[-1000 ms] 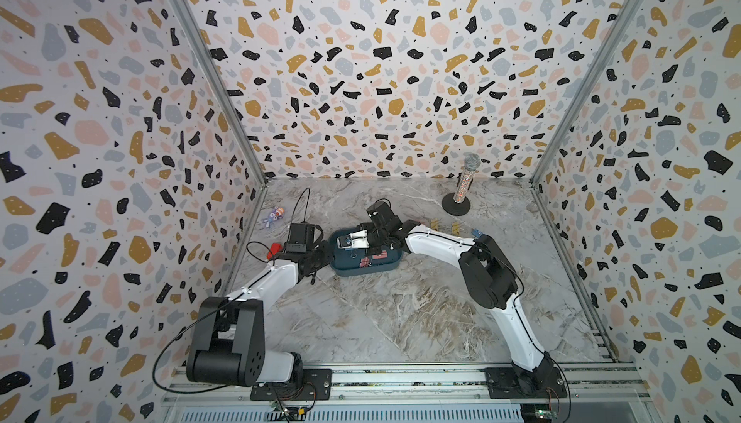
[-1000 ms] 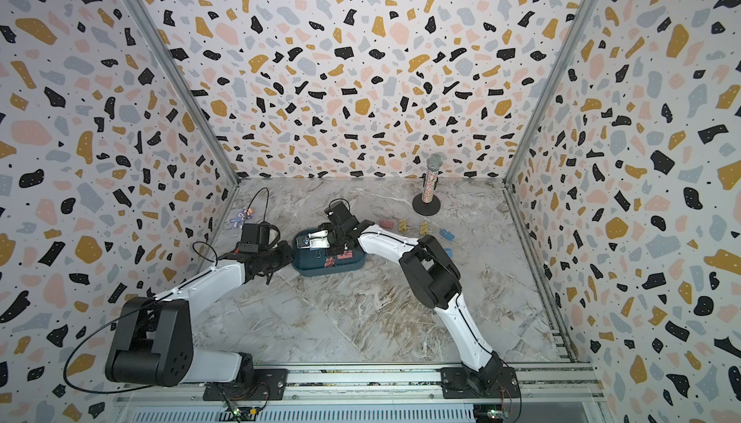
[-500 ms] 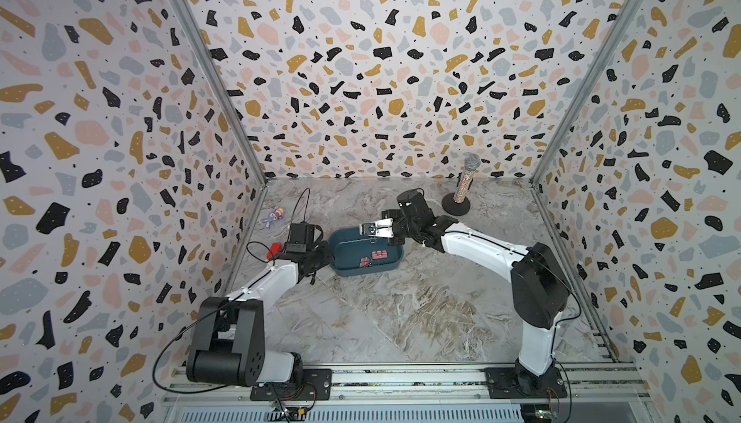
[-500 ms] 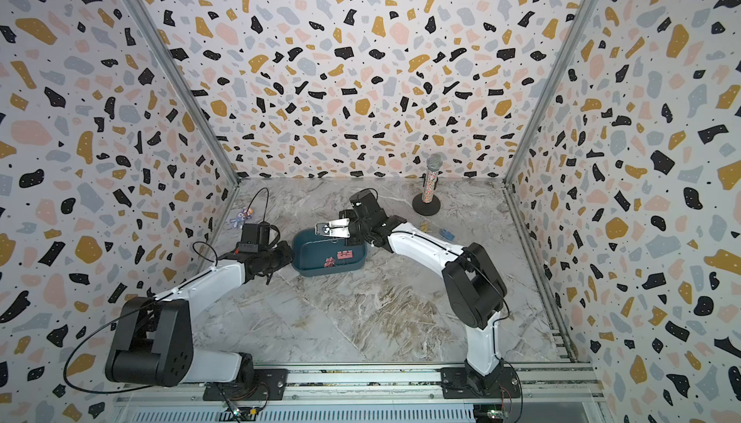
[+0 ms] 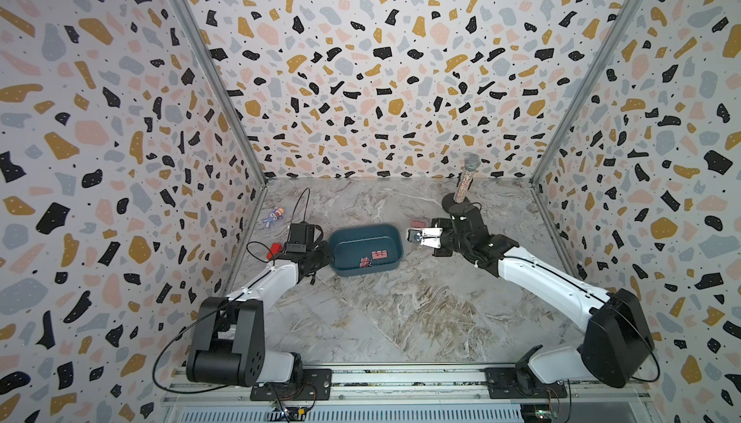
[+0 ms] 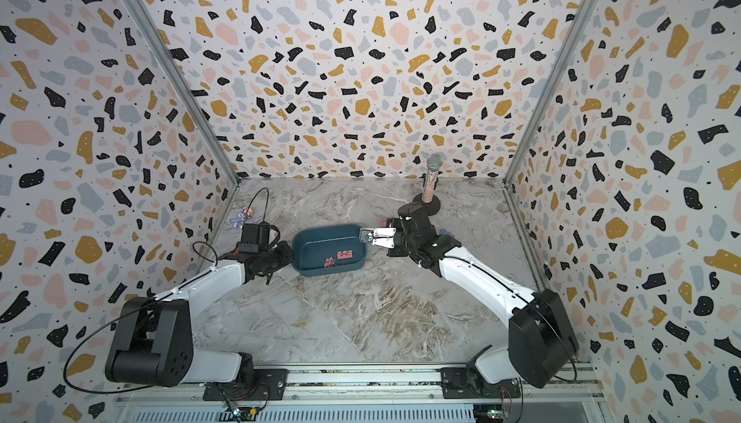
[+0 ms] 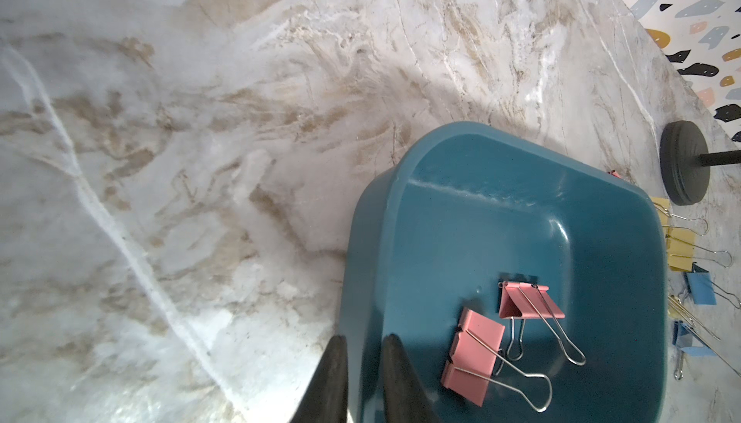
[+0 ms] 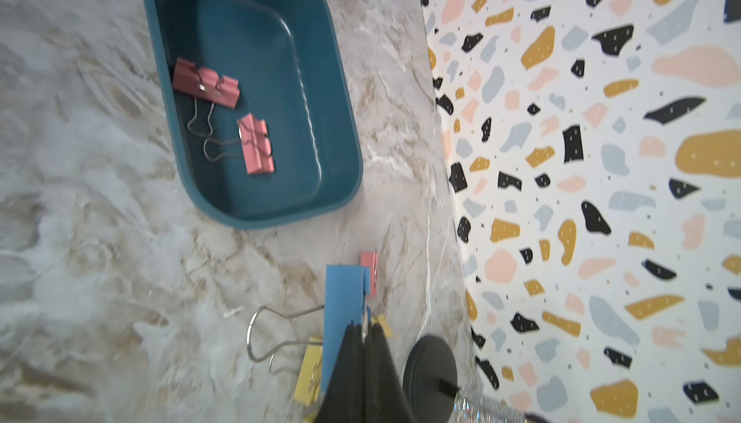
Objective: Take out the binder clips from the storage box
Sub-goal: Place the binder clip at the center of the board.
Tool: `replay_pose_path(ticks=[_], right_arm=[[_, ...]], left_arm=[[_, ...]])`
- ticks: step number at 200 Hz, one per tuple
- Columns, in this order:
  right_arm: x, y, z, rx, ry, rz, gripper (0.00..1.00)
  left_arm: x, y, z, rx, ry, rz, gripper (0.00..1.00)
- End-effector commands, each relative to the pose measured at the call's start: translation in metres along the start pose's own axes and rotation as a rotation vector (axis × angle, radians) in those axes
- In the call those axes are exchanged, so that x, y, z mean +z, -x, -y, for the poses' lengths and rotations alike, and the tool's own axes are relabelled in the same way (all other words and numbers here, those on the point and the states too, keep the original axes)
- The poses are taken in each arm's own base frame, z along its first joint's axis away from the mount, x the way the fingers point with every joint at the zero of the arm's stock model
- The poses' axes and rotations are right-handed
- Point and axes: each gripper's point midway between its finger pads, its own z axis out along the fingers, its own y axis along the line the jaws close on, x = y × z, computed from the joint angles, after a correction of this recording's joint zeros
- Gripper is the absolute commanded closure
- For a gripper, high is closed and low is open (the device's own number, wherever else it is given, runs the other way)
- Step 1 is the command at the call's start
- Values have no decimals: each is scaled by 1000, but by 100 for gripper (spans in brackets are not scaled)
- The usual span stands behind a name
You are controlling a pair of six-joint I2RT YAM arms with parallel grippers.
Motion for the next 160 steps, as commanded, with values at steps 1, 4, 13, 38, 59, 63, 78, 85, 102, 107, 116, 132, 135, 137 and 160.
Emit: replay_pose_path(ticks=[1, 4, 13, 38, 59, 63, 78, 85, 102, 107, 116, 132, 135, 137, 160], right_arm=[[-29, -26, -7, 17, -16, -77, 100], [-33, -30, -8, 22, -20, -84, 100], [-41, -40, -12, 33, -30, -106, 100], [-54, -69, -35, 53, -22, -191, 100], [-59, -86, -51, 76, -21, -230, 100], [-60, -88, -52, 82, -27, -233, 100], [-62, -97, -56, 96, -33, -257, 100], [-62, -100, -57, 101, -32, -265, 100], [-60, -106, -58, 106, -29, -283, 100], [-59, -107, -58, 109, -27, -284, 100], [-56, -110, -58, 116, -23, -287, 100], [-51, -115, -60, 117, -19, -295, 100], [-50, -117, -61, 117, -17, -298, 100], [-49, -117, -61, 118, -17, -299, 100], [-38, -129, -64, 130, -13, -326, 100]], left_arm=[[-3, -1, -1, -1, -7, 15, 80], [-3, -1, 0, -1, -10, 14, 80], [-3, -1, 0, -2, -12, 15, 80], [-1, -1, 2, -6, -27, 13, 80], [-2, -1, 4, -5, -36, 10, 80], [-1, -1, 4, -5, -36, 10, 79], [-2, -2, 3, -6, -35, 11, 80], [-2, -2, 4, -6, -37, 13, 80], [-2, -2, 3, -7, -33, 16, 79], [-1, -2, 2, -8, -32, 15, 79], [-1, -2, 2, -8, -32, 14, 79], [0, -2, 2, -8, -31, 13, 79], [0, -3, 2, -8, -31, 13, 79], [0, -3, 1, -8, -31, 13, 79], [2, -2, 2, -9, -35, 17, 79]])
